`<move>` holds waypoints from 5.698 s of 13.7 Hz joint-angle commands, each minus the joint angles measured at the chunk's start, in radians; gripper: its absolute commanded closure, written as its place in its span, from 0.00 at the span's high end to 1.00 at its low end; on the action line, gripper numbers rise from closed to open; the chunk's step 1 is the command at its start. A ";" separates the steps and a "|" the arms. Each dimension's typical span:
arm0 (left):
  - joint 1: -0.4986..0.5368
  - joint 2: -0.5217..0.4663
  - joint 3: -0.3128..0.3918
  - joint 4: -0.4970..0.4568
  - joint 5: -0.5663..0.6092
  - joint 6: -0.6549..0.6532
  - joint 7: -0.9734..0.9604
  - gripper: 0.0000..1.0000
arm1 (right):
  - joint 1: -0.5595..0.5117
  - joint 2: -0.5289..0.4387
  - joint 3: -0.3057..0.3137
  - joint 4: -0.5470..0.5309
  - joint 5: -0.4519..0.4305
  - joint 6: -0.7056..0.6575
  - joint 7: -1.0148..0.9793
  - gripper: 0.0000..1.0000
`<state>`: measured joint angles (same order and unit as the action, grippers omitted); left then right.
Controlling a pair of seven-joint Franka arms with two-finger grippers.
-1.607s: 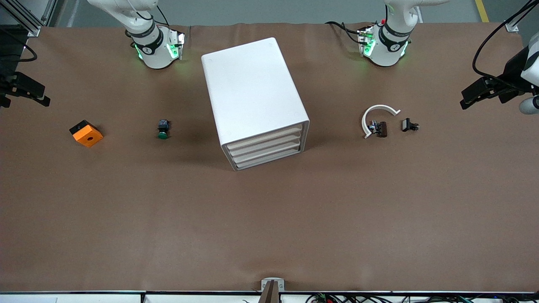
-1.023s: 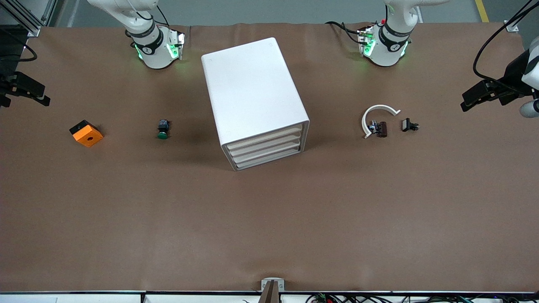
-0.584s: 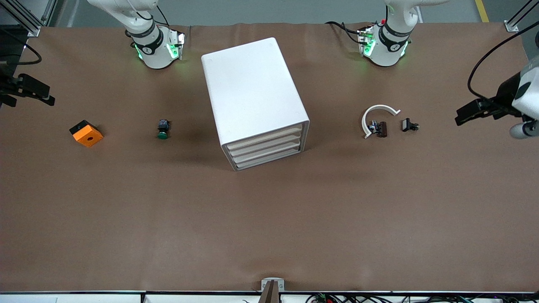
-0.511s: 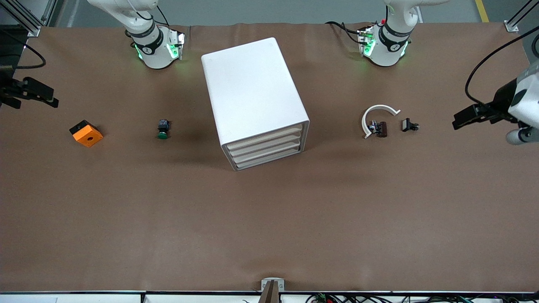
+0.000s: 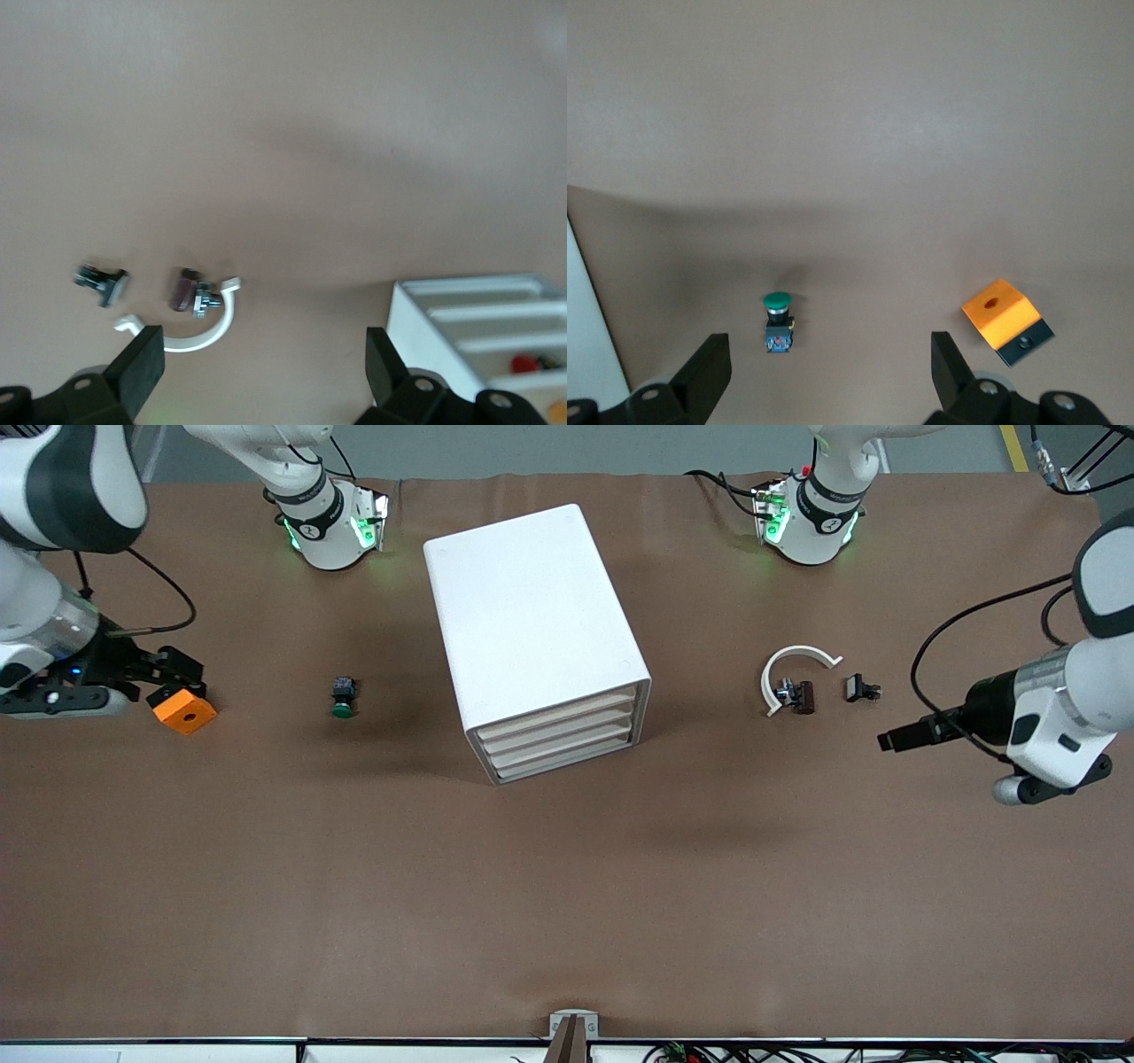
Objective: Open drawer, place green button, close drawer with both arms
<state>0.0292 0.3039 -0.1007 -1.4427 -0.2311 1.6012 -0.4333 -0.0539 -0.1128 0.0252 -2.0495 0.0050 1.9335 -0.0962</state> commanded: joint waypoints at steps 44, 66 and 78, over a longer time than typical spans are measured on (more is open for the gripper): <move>-0.492 0.676 0.156 0.321 -0.720 0.160 -1.509 0.78 | 0.178 0.394 0.001 -0.370 0.105 0.452 0.173 0.00; -0.492 0.730 0.067 0.317 -0.787 0.106 -1.357 0.68 | 0.315 0.487 0.001 0.460 0.092 0.001 -0.106 0.00; -0.434 0.765 0.044 0.321 -0.832 0.066 -1.326 0.64 | 0.356 0.640 -0.001 0.716 -0.045 0.009 -0.111 0.00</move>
<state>-0.4255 1.0452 -0.0382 -1.1507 -1.0313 1.6873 -1.7840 0.2979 0.4760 0.0292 -1.4243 -0.0137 1.9570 -0.1944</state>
